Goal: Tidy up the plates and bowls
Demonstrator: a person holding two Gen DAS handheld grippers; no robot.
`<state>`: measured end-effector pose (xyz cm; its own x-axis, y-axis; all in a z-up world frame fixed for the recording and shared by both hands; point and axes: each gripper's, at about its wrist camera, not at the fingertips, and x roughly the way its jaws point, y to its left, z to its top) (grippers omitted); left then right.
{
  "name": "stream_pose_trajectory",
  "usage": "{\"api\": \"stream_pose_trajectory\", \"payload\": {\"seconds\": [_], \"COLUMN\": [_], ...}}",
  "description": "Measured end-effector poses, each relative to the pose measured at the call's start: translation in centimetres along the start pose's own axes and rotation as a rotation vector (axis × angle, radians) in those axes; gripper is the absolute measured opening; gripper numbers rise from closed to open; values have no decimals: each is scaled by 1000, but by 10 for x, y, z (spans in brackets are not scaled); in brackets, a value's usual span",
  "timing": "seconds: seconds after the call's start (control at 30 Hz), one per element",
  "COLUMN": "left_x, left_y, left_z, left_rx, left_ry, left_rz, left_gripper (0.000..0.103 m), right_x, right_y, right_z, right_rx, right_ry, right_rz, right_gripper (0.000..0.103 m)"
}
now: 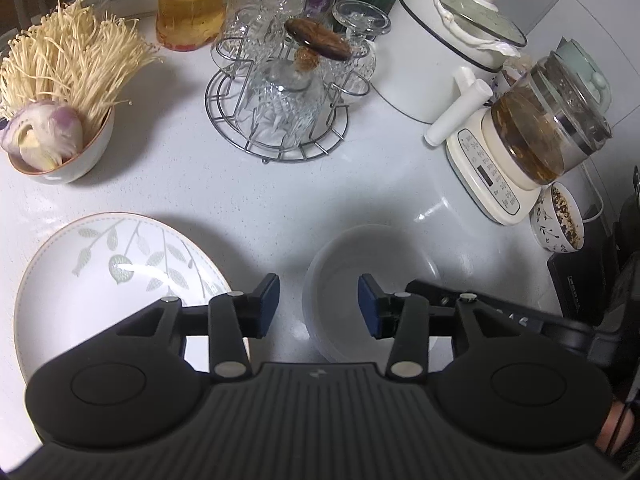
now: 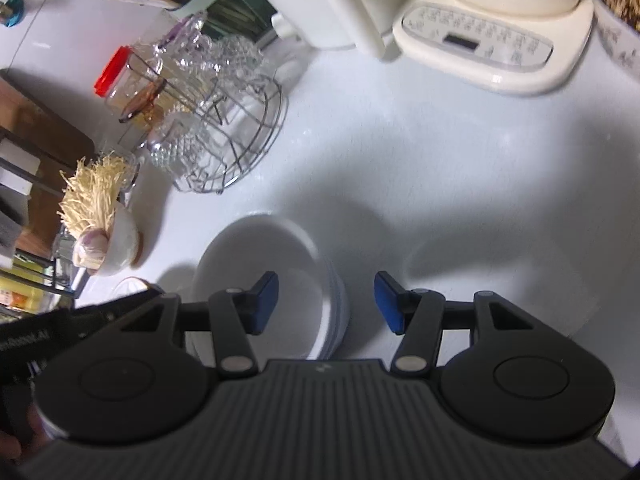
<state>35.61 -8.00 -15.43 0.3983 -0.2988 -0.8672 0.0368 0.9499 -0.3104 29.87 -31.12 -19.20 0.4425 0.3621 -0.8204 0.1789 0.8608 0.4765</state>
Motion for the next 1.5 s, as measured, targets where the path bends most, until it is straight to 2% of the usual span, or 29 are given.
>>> {"api": "stream_pose_trajectory", "payload": {"seconds": [0.2,0.3,0.4,0.47,0.57,0.7,0.77,0.87,1.27,1.5], "left_x": [-5,-8,-10,-11,-12,-8,-5,-2,31,52], "left_y": [2,3,1,1,0,-1,-4,-13,-51,-58], "left_z": [-2,-4,-7,-8,-9,-9,-8,-7,-7,-15], "left_rx": [-8,-25,-18,-27,-30,-42,-41,-21,64,71], "left_ry": [-7,-2,-14,-15,-21,-13,-1,-7,74,128], "left_rz": [9,1,10,6,9,7,-4,-3,-37,-43], "left_gripper": [49,49,49,49,49,49,50,59,59,59], "right_x": [11,14,19,23,23,21,19,15,0,-9], "right_y": [-2,-2,-5,-8,-10,-10,-12,-18,-38,-45], "right_z": [-3,-6,-8,-8,-8,-7,-6,-4,-6,-8], "right_rx": [27,11,26,40,53,48,47,60,91,92], "right_ry": [37,43,71,87,98,100,100,92,56,56], "right_rz": [29,8,5,10,23,21,11,-1,-51,-59], "right_gripper": [53,52,43,32,26,24,19,18,15,15]}}
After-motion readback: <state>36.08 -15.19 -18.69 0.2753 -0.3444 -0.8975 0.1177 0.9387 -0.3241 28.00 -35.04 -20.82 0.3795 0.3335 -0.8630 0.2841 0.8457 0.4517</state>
